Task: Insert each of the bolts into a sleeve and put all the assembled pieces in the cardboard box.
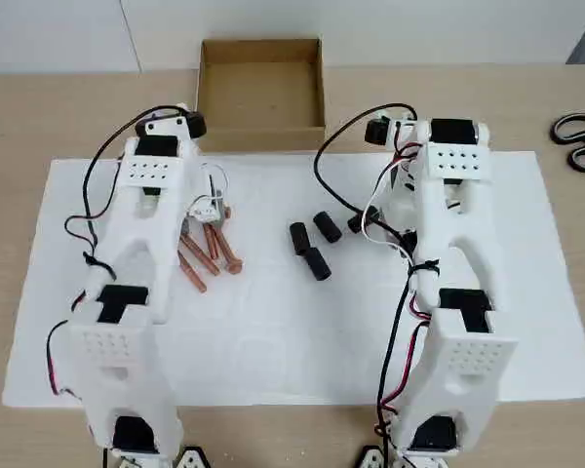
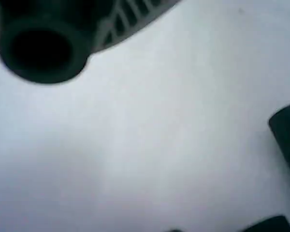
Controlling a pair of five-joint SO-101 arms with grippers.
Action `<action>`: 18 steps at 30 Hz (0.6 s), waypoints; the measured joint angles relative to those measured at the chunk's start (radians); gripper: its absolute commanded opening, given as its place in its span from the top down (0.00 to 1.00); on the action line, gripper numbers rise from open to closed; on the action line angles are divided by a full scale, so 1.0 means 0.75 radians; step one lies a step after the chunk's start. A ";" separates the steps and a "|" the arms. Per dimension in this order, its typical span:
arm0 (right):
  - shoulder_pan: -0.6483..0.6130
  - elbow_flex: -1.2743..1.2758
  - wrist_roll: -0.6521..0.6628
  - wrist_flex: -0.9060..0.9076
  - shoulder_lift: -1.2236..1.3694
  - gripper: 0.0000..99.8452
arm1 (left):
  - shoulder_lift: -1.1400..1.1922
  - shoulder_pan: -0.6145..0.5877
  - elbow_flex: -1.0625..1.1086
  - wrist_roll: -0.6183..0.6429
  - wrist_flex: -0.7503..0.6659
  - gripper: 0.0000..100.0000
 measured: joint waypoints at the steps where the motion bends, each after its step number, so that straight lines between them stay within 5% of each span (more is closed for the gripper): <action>1: 0.000 0.000 0.000 0.000 0.000 1.00 | 0.008 0.000 -0.012 0.014 0.000 0.84; 8: 0.000 0.002 0.000 0.000 0.000 1.00 | 0.035 0.008 -0.018 0.063 -0.057 0.96; 18: -0.002 0.002 0.000 0.000 0.000 1.00 | 0.035 0.008 -0.018 0.065 -0.074 0.96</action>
